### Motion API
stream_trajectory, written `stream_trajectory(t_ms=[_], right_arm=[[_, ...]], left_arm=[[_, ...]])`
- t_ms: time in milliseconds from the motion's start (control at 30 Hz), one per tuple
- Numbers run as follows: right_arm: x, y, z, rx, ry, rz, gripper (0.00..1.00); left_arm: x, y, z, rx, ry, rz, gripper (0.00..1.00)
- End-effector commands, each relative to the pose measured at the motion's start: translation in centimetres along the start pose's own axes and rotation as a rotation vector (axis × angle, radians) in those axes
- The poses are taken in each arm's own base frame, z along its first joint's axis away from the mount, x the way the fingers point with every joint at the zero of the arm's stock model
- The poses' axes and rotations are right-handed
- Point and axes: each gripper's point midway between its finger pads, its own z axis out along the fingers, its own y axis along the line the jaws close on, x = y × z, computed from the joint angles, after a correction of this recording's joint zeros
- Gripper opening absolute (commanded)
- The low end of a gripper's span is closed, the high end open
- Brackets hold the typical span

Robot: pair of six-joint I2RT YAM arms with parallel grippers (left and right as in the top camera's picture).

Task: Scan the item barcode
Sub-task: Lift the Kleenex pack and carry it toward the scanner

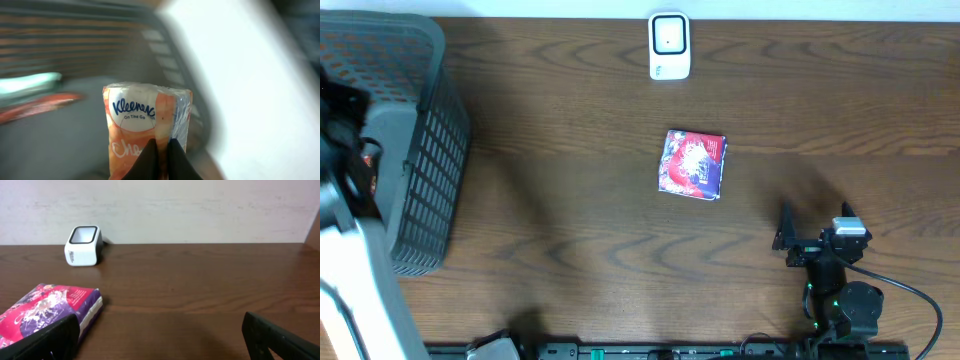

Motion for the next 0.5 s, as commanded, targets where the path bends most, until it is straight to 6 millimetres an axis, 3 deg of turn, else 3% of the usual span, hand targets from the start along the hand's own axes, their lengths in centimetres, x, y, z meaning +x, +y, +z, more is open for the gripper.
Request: stream_trajectory(t_ms=[0, 33, 100, 200, 233, 467], right_arm=[[0.1, -0.1, 0.0, 0.003, 0.002, 0.007, 0.99], [0.1, -0.1, 0.0, 0.003, 0.002, 0.007, 0.99], [0.1, -0.1, 0.0, 0.003, 0.002, 0.007, 0.99], [0.1, -0.1, 0.0, 0.003, 0.002, 0.007, 0.99], [0.1, -0.1, 0.0, 0.003, 0.002, 0.007, 0.99], [0.1, -0.1, 0.0, 0.003, 0.002, 0.007, 0.99]], left_arm=[[5.3, -7.5, -4.8, 0.323, 0.152, 0.187, 0.07], [8.4, -9.8, -6.4, 0.406, 0.216, 0.269, 0.07], [12.9, -11.9, -7.6, 0.486, 0.307, 0.378, 0.07], [21.1, -13.4, -8.2, 0.520, 0.444, 0.597, 0.07], [24.4, -13.0, -7.7, 0.475, 0.487, 0.692, 0.07], [38.7, -8.5, -3.8, 0.235, 0.719, 1.022, 0.07]])
